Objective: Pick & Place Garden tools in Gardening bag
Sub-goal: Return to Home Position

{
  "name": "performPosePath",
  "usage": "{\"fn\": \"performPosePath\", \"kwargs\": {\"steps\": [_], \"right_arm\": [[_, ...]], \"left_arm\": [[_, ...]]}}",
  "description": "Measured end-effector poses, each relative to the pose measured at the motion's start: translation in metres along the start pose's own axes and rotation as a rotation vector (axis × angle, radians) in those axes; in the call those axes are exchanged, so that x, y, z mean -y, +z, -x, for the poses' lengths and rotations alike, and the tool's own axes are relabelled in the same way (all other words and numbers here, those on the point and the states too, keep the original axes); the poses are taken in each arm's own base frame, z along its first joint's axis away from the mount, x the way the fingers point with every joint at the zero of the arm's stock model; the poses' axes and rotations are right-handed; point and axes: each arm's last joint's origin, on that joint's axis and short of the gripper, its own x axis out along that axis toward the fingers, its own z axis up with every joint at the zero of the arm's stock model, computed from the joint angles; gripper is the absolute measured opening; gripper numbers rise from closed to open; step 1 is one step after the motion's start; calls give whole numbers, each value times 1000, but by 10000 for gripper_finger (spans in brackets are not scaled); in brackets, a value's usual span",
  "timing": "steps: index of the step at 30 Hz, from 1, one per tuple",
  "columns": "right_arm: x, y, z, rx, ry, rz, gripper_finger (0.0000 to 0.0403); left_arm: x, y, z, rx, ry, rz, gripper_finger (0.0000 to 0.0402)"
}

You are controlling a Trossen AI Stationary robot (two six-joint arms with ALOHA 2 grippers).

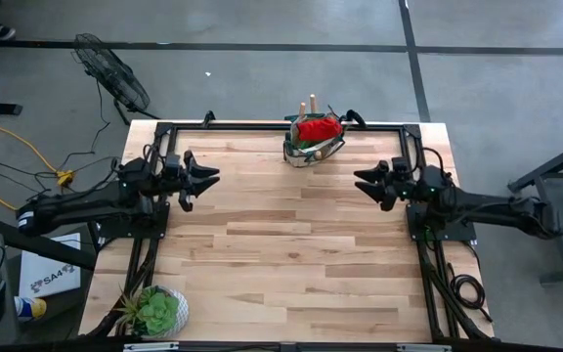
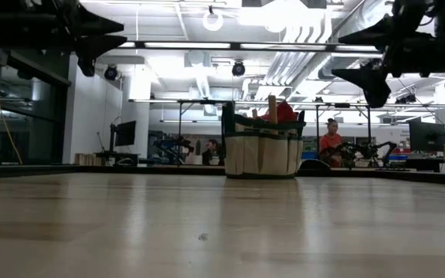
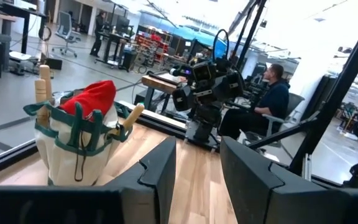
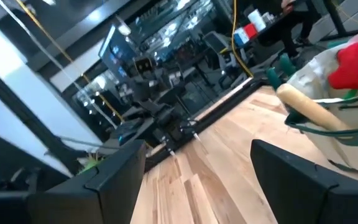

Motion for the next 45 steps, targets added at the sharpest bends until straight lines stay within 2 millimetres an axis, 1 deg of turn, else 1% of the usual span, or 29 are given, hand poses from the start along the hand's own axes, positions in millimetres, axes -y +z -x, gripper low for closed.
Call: {"fn": "performPosePath", "kwargs": {"steps": [6, 11, 16, 23, 26, 29, 35, 39, 43, 45], "right_arm": [[4, -7, 11, 52, 9, -9, 282], [10, -15, 17, 43, 2, -26, 284], [10, -16, 21, 36, -7, -31, 283], [13, -17, 28, 70, -88, -8, 282], [14, -19, 32, 63, -107, -9, 283], [16, -22, 35, 35, -127, -10, 283], [17, -24, 34, 5, -126, 30, 283], [17, -24, 34, 6, -133, 67, 282], [18, -26, 34, -15, -135, 94, 283], [18, -26, 34, -17, -135, 118, 282]], "left_arm": [[-7, -24, 9, 58, -21, 41, 124], [-8, -31, 17, 121, -35, 38, 124], [-11, -39, 23, 124, -20, 37, 124], [-13, -45, 28, 108, 25, 43, 124], [-14, -47, 30, 95, 38, 40, 124], [-17, -53, 32, 38, 97, 50, 124], [-18, -53, 32, 51, 124, 49, 124], [-19, -53, 32, 60, 153, 88, 124], [-18, -54, 32, 48, 127, 172, 124], [-18, -55, 32, 40, 112, 181, 124]]}}
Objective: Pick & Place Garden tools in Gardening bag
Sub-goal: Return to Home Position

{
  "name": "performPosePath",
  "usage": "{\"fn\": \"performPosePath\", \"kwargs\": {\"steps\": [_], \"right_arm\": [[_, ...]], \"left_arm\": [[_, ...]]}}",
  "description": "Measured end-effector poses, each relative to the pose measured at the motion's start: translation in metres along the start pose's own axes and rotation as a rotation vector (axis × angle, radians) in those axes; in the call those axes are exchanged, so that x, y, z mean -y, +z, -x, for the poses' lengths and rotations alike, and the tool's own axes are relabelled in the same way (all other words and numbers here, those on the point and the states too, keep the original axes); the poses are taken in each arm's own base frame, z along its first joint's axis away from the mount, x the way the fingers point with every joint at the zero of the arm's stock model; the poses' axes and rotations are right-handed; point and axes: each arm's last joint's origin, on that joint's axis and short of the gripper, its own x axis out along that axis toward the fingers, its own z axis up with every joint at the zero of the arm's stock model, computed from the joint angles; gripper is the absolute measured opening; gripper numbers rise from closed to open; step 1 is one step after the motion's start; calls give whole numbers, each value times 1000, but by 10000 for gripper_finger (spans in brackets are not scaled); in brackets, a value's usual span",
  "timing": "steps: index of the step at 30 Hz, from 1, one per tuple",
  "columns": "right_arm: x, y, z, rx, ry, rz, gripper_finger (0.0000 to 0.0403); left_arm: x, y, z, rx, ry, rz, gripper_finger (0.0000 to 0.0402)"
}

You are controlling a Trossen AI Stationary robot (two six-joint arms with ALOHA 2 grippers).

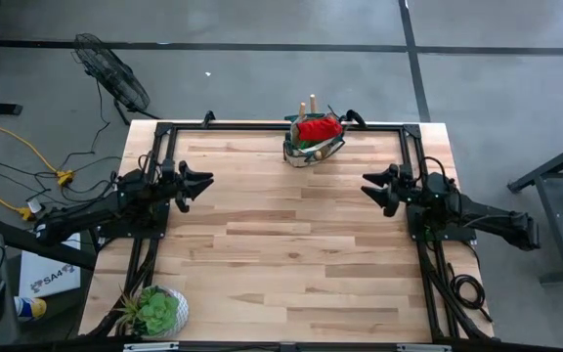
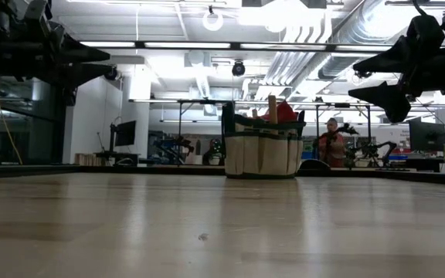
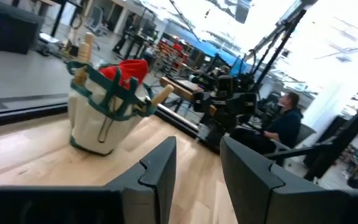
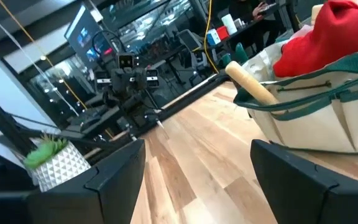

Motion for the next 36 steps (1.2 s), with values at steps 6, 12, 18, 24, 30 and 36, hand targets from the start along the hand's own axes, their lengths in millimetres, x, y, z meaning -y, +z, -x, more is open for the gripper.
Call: {"fn": "performPosePath", "kwargs": {"steps": [6, 12, 18, 24, 30, 36], "right_arm": [[0, 0, 0, -2, 0, 53, 283], [0, 0, 0, -3, 1, 53, 283], [0, 0, 0, 4, 2, 55, 282], [0, 0, 0, 6, 5, 55, 282], [0, 0, 0, 8, 5, 55, 283], [0, 1, 0, 9, 6, 55, 283]], "left_arm": [[2, 1, 0, -14, -41, 3, 124], [5, 2, 1, -40, -132, -255, 124], [1, -6, 1, -119, -96, -389, 124], [0, -8, 1, -146, -85, -385, 124], [0, -8, 1, -141, -89, -385, 124], [0, -8, 1, -141, -89, -385, 124]]}}
